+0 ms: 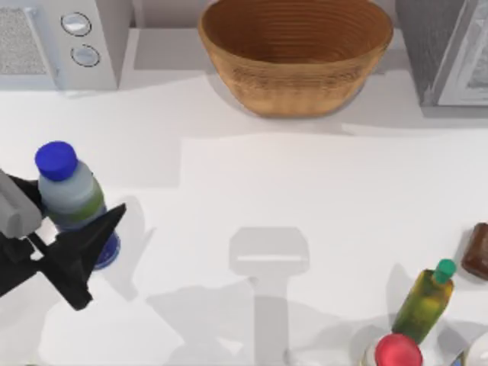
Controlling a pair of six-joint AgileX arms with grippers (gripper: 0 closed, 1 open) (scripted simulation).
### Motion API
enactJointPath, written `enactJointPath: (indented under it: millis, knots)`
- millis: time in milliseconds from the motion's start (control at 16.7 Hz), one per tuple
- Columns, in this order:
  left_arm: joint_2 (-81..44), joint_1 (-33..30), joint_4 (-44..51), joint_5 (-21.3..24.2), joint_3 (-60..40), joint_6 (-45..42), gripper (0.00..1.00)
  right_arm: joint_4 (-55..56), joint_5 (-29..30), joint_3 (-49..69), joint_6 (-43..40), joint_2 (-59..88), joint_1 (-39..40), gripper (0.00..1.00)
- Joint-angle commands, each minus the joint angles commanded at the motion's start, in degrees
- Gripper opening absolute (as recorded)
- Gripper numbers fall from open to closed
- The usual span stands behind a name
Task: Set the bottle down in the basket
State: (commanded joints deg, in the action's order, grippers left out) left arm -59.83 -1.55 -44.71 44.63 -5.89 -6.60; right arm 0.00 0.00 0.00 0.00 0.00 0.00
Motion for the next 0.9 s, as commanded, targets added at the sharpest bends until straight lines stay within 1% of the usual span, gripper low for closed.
enactJointPath:
  millis: [240, 420, 660, 900]
  knots:
    - [-0.7, -0.7, -0.1, -0.3, -1.9, -0.2, 0.0, 0.0, 0.0, 0.0, 0.0, 0.0, 0.0, 1.0]
    - [-3.6, -2.4, 1.2, -1.3, -7.9, -0.2, 0.0, 0.0, 0.0, 0.0, 0.0, 0.0, 0.0, 1.0]
    - [-11.6, -5.6, 5.5, -4.2, -20.5, 0.4, 0.0, 0.0, 0.0, 0.0, 0.0, 0.0, 0.0, 1.0]
    - [-22.5, -9.6, 11.6, -8.3, -36.9, 0.9, 0.0, 0.0, 0.0, 0.0, 0.0, 0.0, 0.0, 1.0]
